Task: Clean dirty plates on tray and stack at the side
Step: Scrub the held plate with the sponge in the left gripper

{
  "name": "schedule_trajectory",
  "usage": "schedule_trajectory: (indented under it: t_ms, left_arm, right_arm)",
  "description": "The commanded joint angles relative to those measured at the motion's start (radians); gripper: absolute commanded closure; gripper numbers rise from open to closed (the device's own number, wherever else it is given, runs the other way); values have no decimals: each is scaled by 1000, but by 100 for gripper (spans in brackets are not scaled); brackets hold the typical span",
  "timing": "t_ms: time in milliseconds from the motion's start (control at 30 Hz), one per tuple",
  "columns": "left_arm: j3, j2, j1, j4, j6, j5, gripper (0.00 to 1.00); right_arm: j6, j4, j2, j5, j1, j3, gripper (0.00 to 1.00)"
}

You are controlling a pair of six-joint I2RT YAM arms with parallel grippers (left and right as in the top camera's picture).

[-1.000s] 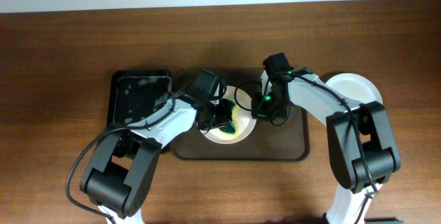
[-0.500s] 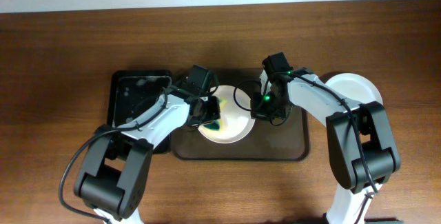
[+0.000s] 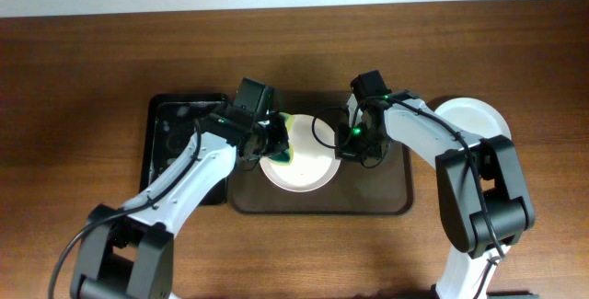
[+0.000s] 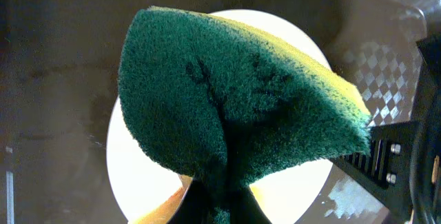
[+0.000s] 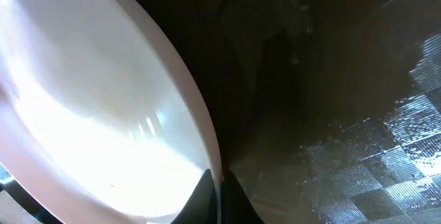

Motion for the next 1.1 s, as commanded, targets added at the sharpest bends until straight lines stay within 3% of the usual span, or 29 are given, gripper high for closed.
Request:
schedule_trajectory:
  t_ms: [0,100,333,600,900,1067]
  left_arm:
    - [-28,79,-40,34,-88,66,100]
    - [-28,143,-82,97,-95,141,100]
    - [-30,222,-146,121,-169,118,100]
    - [-30,224,-117,62,-163,-216,100]
    - [-22,200,-69,41,-9,-357,100]
    - [26,180,-55,20,192,-345,100]
  right_arm:
    - [-7,-3,2,-5,2,-3,96]
    - [-7,-3,2,-5,2,-3,96]
    - [-7,-7,2,-5,2,-3,96]
    - [-7,-11,2,-5,2,-3,96]
    - [-7,-11,2,-5,2,-3,96]
    - [-7,-11,2,-5,2,-3,96]
